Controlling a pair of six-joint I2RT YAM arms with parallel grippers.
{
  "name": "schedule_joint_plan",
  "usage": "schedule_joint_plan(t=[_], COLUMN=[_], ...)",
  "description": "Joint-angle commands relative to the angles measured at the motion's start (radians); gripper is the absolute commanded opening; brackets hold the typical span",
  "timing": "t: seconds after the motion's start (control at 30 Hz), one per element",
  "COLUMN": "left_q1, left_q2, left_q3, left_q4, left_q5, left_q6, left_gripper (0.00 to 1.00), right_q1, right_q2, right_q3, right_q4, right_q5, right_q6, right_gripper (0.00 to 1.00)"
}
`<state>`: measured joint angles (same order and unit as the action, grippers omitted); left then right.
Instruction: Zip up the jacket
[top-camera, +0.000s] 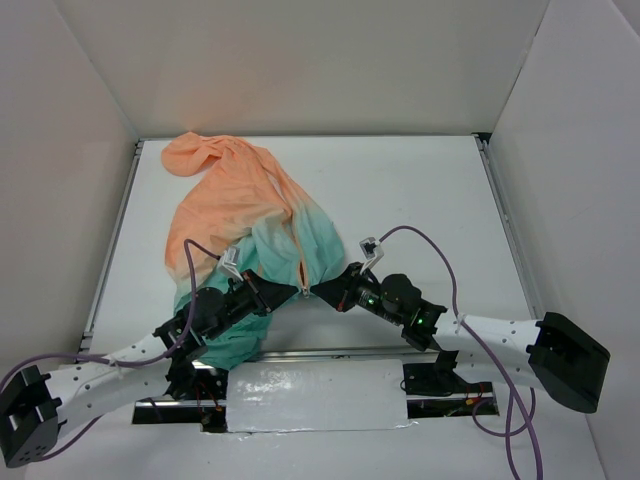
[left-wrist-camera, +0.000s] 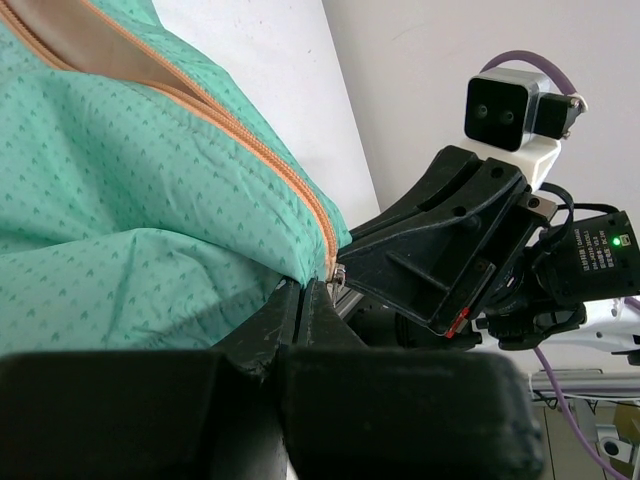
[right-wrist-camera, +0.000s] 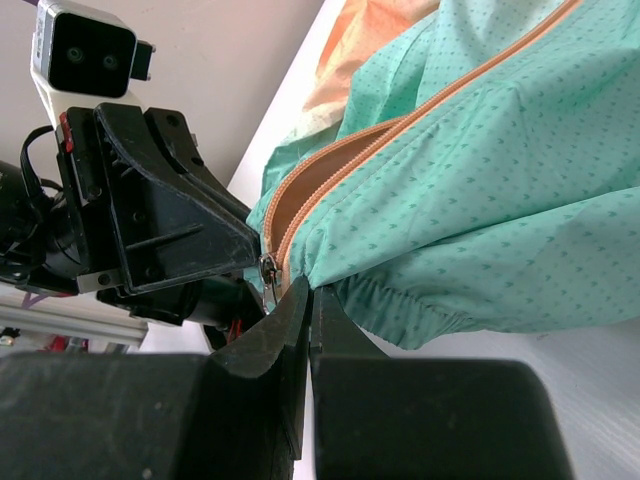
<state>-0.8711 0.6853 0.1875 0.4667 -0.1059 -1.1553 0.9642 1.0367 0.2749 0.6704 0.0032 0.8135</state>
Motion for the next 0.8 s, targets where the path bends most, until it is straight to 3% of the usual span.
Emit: schedule_joint_plan(t=[0.0, 0.77], left_q1=[0.003, 0.004], left_q2=[0.011, 0.031], left_q3=[0.035, 0.003], left_q4=[0.084, 0.119], left_q5=[0.015, 0.005], left_q6=[0.002, 0.016], left_gripper=[0.0, 0.0], right_q1=[-0.004, -0.004], right_q2=[-0.001, 0.02], right_q3=[0.035, 0.095], right_q4=[0.04, -0.037], right_q5=[0.009, 0.076], right_q6=[-0.017, 0.098], right_gripper=[0.0, 0.0])
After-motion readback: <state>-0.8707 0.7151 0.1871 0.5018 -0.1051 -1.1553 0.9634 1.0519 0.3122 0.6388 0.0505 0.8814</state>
